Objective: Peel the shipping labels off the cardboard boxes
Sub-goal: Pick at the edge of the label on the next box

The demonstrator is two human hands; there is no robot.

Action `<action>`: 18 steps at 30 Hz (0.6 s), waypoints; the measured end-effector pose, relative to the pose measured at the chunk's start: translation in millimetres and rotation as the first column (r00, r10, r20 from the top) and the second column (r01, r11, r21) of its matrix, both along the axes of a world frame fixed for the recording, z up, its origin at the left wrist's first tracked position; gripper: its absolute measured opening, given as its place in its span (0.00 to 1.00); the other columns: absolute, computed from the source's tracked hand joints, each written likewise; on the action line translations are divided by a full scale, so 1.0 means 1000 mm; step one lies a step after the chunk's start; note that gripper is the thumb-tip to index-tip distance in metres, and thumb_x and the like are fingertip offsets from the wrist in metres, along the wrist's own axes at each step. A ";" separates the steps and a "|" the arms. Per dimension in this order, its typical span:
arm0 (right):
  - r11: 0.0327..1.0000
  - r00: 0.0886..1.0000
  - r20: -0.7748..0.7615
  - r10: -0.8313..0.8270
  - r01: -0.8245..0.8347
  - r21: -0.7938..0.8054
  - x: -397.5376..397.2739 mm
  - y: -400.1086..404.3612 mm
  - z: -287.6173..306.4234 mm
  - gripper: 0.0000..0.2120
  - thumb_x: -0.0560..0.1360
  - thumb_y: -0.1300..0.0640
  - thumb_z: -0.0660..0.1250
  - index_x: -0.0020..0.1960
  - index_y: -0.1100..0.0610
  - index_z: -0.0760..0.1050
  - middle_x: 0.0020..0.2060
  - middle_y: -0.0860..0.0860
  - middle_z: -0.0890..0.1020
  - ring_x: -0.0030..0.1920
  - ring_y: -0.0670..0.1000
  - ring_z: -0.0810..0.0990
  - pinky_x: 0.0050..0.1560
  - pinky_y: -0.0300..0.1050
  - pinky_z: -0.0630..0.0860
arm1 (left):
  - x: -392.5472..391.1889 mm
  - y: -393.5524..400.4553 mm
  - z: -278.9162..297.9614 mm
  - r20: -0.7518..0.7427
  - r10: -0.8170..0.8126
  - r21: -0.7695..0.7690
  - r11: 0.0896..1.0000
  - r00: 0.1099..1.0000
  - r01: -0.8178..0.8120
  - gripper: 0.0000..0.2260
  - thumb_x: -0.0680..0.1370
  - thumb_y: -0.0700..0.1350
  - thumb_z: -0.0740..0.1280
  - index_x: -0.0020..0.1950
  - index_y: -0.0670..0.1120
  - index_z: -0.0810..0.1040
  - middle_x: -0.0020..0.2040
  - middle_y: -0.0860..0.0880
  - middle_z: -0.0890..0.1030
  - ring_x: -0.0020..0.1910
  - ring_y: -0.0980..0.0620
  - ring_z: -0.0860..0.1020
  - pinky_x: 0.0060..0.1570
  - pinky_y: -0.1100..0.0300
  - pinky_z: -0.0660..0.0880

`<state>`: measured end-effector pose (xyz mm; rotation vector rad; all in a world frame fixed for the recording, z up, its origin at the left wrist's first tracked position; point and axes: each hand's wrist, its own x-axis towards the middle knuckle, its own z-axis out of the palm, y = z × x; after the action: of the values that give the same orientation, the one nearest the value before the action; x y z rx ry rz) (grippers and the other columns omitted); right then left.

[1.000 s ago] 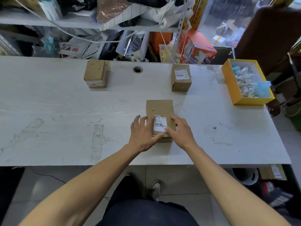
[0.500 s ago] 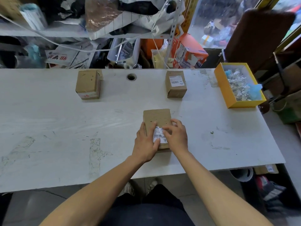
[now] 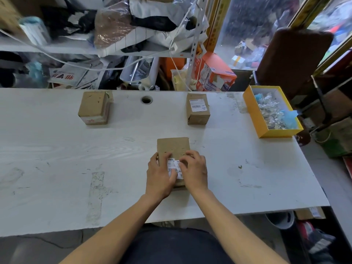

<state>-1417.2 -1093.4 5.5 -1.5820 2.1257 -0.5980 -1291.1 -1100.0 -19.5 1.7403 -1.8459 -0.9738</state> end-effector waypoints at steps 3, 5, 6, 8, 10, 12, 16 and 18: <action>1.000 1.000 0.020 -0.018 0.018 0.007 -0.001 -0.003 0.001 0.07 0.76 0.57 0.68 0.52 0.53 0.83 0.61 0.46 0.75 0.61 0.50 0.69 0.54 0.36 0.67 | 0.000 -0.001 -0.003 0.003 0.018 -0.014 1.000 1.000 -0.018 0.25 0.72 0.51 0.61 0.69 0.54 0.67 0.69 0.44 0.65 0.62 0.42 0.69 0.56 0.49 0.72; 0.999 0.999 0.031 -0.031 0.031 0.012 0.000 -0.003 0.001 0.06 0.76 0.57 0.68 0.50 0.53 0.83 0.61 0.45 0.75 0.61 0.50 0.69 0.52 0.36 0.67 | -0.001 -0.001 -0.004 -0.007 0.031 -0.017 0.999 0.999 -0.032 0.25 0.71 0.52 0.61 0.68 0.55 0.67 0.69 0.45 0.65 0.62 0.42 0.69 0.56 0.49 0.73; 0.999 0.998 0.039 -0.039 0.038 0.015 0.000 -0.004 0.001 0.05 0.76 0.57 0.69 0.49 0.53 0.83 0.60 0.44 0.74 0.61 0.49 0.69 0.51 0.37 0.67 | -0.002 0.000 -0.005 -0.016 0.036 -0.020 0.999 0.999 -0.036 0.25 0.71 0.52 0.61 0.68 0.55 0.67 0.69 0.45 0.65 0.62 0.43 0.69 0.56 0.49 0.73; 0.998 0.996 0.060 -0.060 0.058 0.035 -0.001 -0.006 0.001 0.04 0.76 0.57 0.68 0.47 0.53 0.82 0.60 0.44 0.73 0.61 0.49 0.68 0.50 0.38 0.67 | -0.002 0.000 -0.005 -0.018 0.038 -0.026 0.999 0.999 -0.038 0.25 0.71 0.52 0.61 0.68 0.55 0.66 0.70 0.45 0.65 0.62 0.43 0.69 0.57 0.47 0.73; 0.996 0.996 0.066 -0.064 0.059 0.073 -0.001 -0.009 0.001 0.04 0.76 0.56 0.67 0.47 0.53 0.81 0.60 0.43 0.72 0.61 0.48 0.67 0.50 0.38 0.67 | -0.001 -0.001 -0.008 0.001 0.028 -0.034 0.999 1.000 -0.028 0.25 0.71 0.53 0.60 0.69 0.56 0.66 0.70 0.44 0.65 0.63 0.43 0.69 0.57 0.47 0.73; 0.994 0.998 0.045 -0.053 0.049 0.094 -0.001 -0.011 0.001 0.05 0.77 0.56 0.66 0.46 0.53 0.80 0.60 0.43 0.70 0.61 0.48 0.66 0.50 0.40 0.70 | -0.001 -0.001 -0.009 0.012 0.021 -0.039 0.999 1.000 -0.021 0.25 0.72 0.53 0.61 0.69 0.56 0.65 0.71 0.45 0.64 0.63 0.43 0.69 0.58 0.48 0.73; 0.996 0.999 0.014 -0.032 0.031 0.087 0.003 -0.011 -0.002 0.06 0.78 0.57 0.62 0.45 0.54 0.78 0.59 0.45 0.69 0.61 0.49 0.64 0.56 0.45 0.73 | -0.002 -0.001 -0.009 -0.003 0.041 -0.051 0.998 0.999 -0.041 0.26 0.71 0.54 0.60 0.70 0.55 0.67 0.71 0.46 0.65 0.64 0.45 0.68 0.57 0.52 0.72; 0.996 0.999 -0.016 -0.028 0.029 0.089 0.004 -0.011 -0.005 0.07 0.79 0.58 0.61 0.47 0.55 0.78 0.59 0.46 0.68 0.60 0.50 0.64 0.57 0.46 0.72 | -0.002 0.000 -0.010 -0.007 0.051 -0.058 0.997 0.999 -0.051 0.26 0.71 0.55 0.60 0.70 0.55 0.68 0.71 0.46 0.65 0.64 0.45 0.69 0.57 0.53 0.71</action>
<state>-1413.2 -1104.2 1.0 -1.5143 2.1578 -0.4944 -1292.8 -1100.5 -29.0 1.7392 -1.7991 -0.8955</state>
